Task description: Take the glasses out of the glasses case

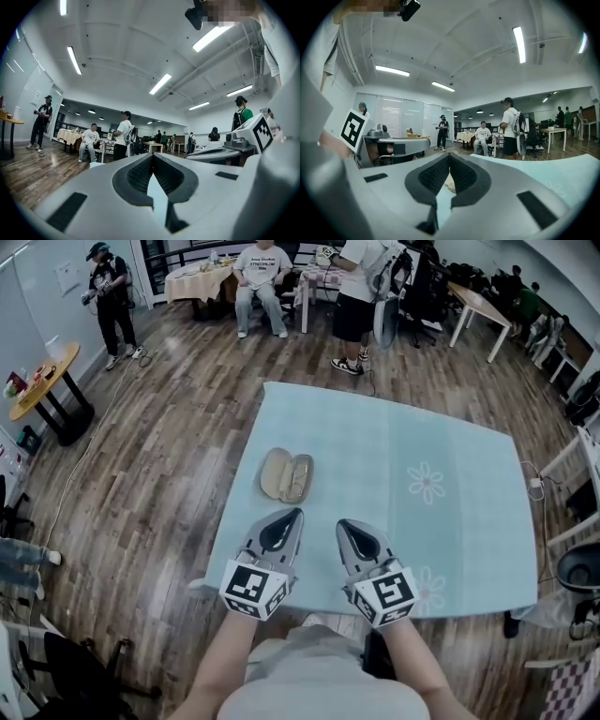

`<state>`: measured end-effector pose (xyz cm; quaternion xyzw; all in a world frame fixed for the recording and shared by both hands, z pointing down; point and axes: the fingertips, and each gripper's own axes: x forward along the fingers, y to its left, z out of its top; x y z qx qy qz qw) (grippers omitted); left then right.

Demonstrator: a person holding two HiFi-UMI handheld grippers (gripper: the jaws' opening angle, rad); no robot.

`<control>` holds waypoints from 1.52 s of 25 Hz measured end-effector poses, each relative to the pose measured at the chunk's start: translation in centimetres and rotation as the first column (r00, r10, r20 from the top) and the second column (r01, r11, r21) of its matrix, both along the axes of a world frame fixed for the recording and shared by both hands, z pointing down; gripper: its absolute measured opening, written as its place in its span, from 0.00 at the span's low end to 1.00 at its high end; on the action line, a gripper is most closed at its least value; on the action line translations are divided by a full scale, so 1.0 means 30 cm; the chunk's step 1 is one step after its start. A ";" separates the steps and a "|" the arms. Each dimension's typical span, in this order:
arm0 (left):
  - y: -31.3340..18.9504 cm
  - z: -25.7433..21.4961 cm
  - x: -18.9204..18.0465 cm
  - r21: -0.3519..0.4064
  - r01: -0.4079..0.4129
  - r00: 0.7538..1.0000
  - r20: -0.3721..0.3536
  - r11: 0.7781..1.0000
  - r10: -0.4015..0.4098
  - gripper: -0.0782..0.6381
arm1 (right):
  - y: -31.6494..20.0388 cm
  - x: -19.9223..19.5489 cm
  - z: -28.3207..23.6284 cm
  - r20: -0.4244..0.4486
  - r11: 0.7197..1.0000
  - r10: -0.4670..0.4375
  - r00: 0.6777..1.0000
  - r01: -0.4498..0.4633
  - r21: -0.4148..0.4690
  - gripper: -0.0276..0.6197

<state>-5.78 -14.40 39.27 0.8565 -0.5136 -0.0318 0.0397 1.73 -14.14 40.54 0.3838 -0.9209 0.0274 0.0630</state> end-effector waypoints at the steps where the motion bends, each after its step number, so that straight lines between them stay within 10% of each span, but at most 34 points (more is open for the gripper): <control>1: -0.004 0.004 -0.004 -0.002 -0.002 1.000 0.000 1.000 0.002 0.12 | -0.006 -0.003 -0.002 -0.003 1.000 0.003 1.000 -0.003 0.000 0.05; 18: -0.101 0.020 -0.149 -0.002 -0.009 1.000 0.003 1.000 0.009 0.12 | -0.092 -0.129 0.019 -0.025 1.000 0.027 0.999 -0.028 -0.015 0.05; 38: -0.283 0.086 -0.324 -0.068 -0.208 0.977 0.042 0.976 0.211 0.12 | -0.287 -0.302 0.084 -0.018 0.968 0.234 0.972 -0.235 -0.093 0.05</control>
